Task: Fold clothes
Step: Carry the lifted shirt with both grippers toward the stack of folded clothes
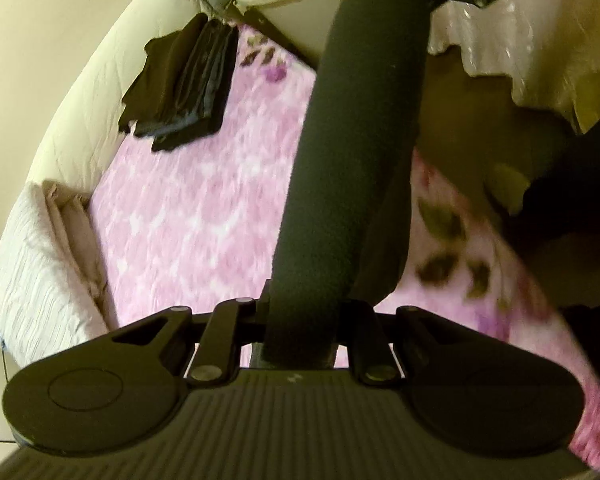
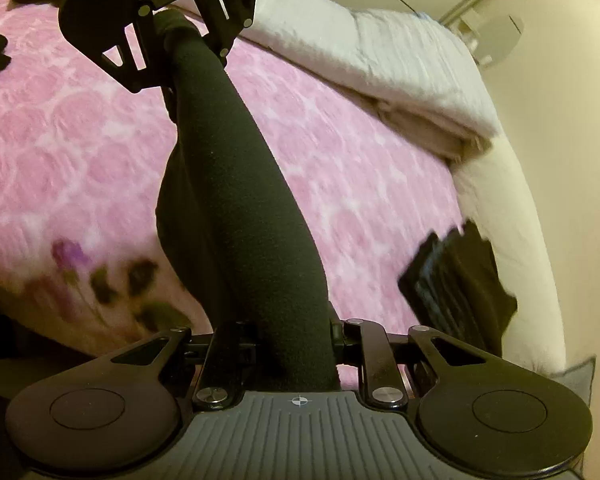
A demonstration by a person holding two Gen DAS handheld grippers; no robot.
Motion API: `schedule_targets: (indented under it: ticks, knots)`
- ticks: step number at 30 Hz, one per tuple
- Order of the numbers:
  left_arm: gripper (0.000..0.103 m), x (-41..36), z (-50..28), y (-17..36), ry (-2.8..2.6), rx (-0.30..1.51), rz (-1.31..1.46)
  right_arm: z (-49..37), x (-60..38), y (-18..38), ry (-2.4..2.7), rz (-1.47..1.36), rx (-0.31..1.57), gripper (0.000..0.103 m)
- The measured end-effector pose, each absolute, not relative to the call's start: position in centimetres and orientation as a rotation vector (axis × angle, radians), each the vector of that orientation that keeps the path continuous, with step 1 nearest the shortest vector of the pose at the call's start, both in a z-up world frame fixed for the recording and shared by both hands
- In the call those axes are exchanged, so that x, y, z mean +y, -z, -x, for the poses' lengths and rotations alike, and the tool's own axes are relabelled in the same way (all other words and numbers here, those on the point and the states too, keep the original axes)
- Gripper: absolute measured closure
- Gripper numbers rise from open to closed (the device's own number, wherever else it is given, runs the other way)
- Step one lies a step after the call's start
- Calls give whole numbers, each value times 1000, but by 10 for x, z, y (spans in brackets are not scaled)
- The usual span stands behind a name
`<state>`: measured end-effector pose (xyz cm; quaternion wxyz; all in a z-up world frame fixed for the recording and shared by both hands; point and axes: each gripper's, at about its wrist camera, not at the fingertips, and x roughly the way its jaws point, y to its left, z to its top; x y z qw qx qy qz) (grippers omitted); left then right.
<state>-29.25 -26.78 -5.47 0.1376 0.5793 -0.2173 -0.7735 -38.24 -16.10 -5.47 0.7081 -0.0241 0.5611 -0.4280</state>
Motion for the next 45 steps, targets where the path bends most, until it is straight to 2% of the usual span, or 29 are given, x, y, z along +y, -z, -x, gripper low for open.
schedule_targets:
  ticks: [8,15,27,38,45]
  knots:
    - [90,-288,437,43,2286,-634,-1643,522,-182,40,981,22,1270,83]
    - [90,-336,512,29,2301,-650,-1581,606,-225,24,996,59,1275,83]
    - [90,-456,612,14,2341,-723,-1426,701,-350,-4,1087,129,1322,83]
    - [89,-600,683,3,2118,-654,-1416,773,-507,-14,962,265,1249,83]
    - [90,-700,727,-5,1880,-669,-1312,819,-630,-22,949,508,1110,83]
